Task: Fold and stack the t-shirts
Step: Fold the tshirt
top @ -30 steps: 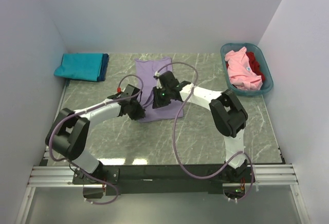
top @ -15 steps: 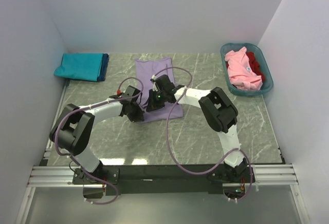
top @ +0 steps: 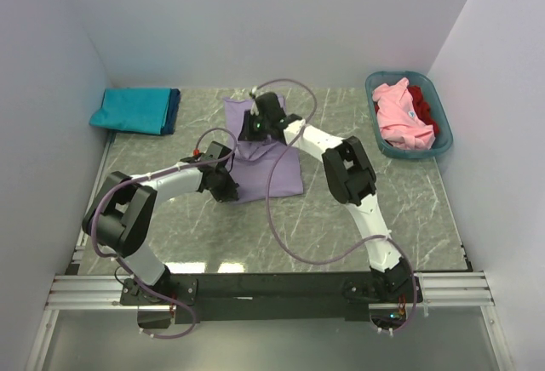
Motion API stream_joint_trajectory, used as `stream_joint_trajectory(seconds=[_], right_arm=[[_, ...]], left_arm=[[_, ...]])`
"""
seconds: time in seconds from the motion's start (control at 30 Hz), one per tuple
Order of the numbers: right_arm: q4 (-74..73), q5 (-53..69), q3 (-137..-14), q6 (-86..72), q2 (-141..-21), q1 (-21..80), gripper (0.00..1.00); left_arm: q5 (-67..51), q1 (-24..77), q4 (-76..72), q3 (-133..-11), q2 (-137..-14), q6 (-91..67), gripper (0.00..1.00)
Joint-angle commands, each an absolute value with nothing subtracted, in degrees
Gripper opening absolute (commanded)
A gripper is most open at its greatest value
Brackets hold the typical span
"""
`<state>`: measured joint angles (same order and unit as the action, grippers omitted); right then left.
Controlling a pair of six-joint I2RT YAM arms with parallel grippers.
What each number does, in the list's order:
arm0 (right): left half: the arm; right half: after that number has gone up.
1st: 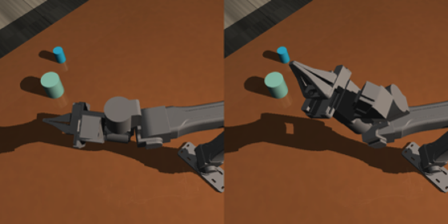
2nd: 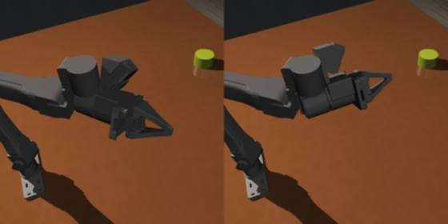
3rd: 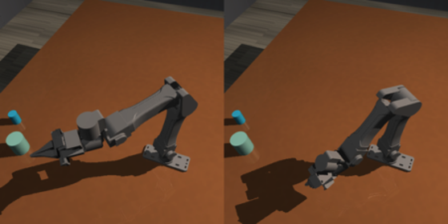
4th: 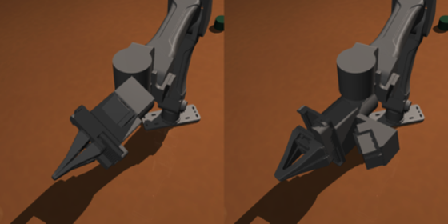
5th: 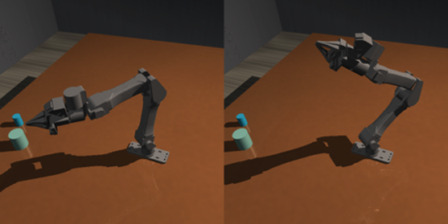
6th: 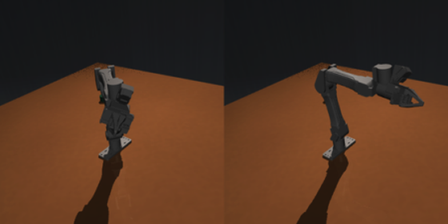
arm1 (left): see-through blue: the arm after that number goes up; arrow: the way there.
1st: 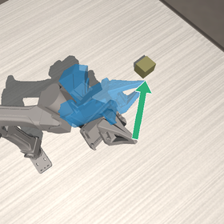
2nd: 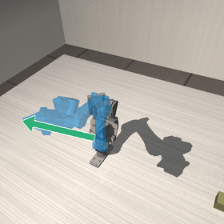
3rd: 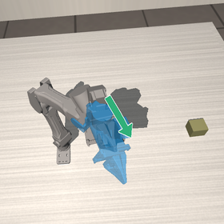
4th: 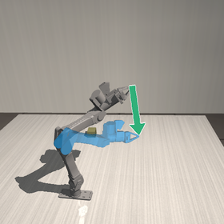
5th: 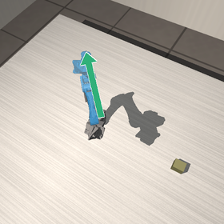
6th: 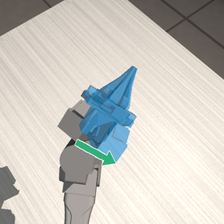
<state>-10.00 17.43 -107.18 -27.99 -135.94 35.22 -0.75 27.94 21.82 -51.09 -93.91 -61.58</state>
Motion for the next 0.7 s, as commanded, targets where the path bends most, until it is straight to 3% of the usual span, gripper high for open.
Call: stream_joint_trajectory(seconds=[0.0, 0.13, 0.2, 0.47, 0.67], right_arm=[[-13.4, 12.7, -119.1, -24.5, -138.2, 31.8, 0.23], [-14.3, 13.3, -119.5, -24.3, -135.4, 29.1, 0.29], [-12.6, 15.2, -113.0, -24.5, -130.1, 27.7, 0.31], [-11.3, 26.1, -91.4, -22.0, -114.5, 27.7, 0.3], [-4.1, 30.0, -80.0, -26.7, -112.2, 33.0, 0.29]], left_arm=[[-0.9, 28.0, 24.0, -50.0, -94.2, -60.2, 0.09], [-0.5, 28.0, 23.5, -49.9, -93.0, -59.9, 0.11], [-0.4, 27.8, 23.6, -50.4, -92.3, -59.7, 0.12], [-0.5, 26.5, 24.1, -54.4, -90.2, -58.8, 0.14], [-1.1, 26.5, 23.9, -53.8, -91.3, -58.9, 0.14]])
